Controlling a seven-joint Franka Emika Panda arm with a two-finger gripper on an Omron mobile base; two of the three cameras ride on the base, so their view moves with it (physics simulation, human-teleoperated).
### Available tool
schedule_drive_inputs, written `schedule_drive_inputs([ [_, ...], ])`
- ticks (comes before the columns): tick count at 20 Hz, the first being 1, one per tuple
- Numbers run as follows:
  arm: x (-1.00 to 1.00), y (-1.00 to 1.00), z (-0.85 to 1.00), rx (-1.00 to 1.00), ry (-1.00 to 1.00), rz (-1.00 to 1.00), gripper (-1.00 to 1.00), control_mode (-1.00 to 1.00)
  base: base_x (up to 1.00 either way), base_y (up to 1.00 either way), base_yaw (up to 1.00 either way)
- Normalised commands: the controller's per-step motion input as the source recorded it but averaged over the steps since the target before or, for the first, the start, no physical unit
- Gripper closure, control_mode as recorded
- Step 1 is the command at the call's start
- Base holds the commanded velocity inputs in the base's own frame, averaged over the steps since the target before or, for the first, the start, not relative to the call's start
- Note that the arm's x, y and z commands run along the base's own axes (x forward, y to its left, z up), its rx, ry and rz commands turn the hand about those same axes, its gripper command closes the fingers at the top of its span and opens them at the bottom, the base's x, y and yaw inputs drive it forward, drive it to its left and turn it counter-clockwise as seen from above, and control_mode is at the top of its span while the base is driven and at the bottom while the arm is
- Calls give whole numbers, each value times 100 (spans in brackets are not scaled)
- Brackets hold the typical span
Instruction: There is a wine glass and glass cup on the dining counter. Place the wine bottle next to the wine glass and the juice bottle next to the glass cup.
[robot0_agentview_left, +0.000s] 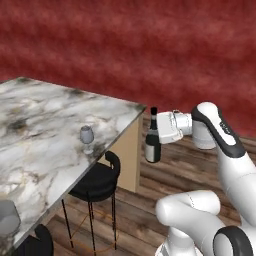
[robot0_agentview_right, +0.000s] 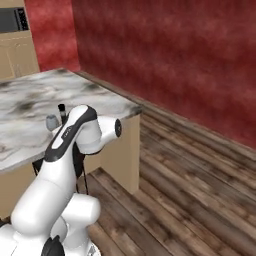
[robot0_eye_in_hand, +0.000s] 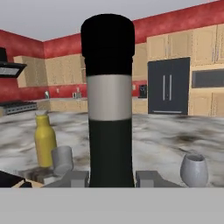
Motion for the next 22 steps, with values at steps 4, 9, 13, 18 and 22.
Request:
schedule_drive_inputs([
  [4,0,0,0,0,0,0,100,100,59,-23,17],
  [9,0,0,0,0,0,0,100,100,64,-25,11],
  [13,0,0,0,0,0,0,100,100,75,-8,18],
  [18,0,0,0,0,0,0,100,100,74,0,35],
  [22,0,0,0,0,0,0,100,100,61,-6,38],
])
